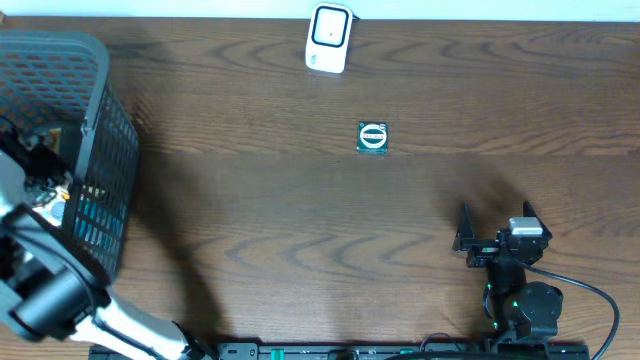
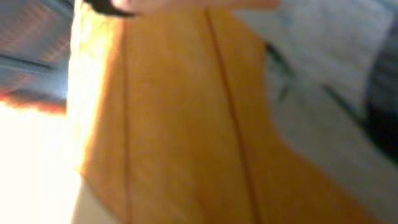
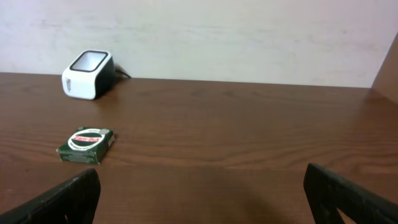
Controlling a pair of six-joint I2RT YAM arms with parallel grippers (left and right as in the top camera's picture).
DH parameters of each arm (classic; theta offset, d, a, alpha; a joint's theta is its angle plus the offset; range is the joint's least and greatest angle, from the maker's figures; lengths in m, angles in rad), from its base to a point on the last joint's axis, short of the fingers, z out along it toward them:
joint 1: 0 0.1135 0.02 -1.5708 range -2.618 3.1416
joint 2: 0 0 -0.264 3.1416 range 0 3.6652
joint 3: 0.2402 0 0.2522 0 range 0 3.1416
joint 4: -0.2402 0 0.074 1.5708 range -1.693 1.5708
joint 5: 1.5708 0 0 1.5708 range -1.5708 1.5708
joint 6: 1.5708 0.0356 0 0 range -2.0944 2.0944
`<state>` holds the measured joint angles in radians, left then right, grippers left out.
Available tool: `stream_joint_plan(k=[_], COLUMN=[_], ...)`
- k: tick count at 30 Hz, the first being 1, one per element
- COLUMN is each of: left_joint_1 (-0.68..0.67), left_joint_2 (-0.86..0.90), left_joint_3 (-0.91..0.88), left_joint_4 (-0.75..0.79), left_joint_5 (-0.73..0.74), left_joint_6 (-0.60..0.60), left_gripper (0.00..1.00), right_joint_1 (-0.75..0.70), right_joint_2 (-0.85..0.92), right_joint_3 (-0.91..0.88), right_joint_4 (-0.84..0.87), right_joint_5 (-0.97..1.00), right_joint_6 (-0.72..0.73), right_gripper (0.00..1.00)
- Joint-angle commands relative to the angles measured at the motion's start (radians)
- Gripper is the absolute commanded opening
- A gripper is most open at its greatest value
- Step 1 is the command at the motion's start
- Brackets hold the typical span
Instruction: Scan the item barcode
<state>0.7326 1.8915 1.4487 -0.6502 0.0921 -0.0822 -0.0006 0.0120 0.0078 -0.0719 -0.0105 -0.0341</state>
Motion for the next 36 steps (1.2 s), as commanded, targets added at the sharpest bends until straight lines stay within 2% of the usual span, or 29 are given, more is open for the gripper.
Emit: stream_joint_plan(k=[1,7,17,19,24,29,32,36], left_joint_1=[0.006,0.006,0.006,0.006,0.009,0.009,0.009,0.009], left_joint_2=[-0.172,-0.352,-0.573,-0.595,-0.581,-0.462,-0.368,-0.327], left_joint_3=[0.018,0.018,0.018,0.018,0.017,0.015,0.015,0.015], left_joint_4=[0.025,0.094,0.319,0.348,0.319,0.162,0.115,0.137], left_joint_5=[-0.018,0.002,0.275,0.293,0.188,-0.002,-0.012,0.076], left_joint_6=[-0.029,-0.142,-0.340,-0.363,-0.341,-0.206,-0.201,-0.211], left_gripper=[0.07,0.07,0.07,0.07,0.07,0.07,0.07,0.07], right_joint_1=[0.010,0.010,0.010,0.010,0.010,0.010,0.010,0.010], right_joint_2=[-0.005,-0.005,-0.005,-0.005,-0.005,-0.005,-0.005,-0.005], right_joint_3=[-0.002,-0.002,-0.002,-0.002,-0.002,-0.002,-0.002,-0.002], right_joint_4=[-0.004,-0.004,-0.003,-0.003,-0.003,-0.004,-0.003,-0.004], right_joint_5=[0.000,0.000,0.000,0.000,0.000,0.000,0.000,0.000], right_joint_6=[-0.005,-0.005,-0.005,-0.005,-0.005,-0.005,-0.005,-0.005], right_gripper=[0.99,0.99,0.99,0.99,0.99,0.99,0.99,0.99])
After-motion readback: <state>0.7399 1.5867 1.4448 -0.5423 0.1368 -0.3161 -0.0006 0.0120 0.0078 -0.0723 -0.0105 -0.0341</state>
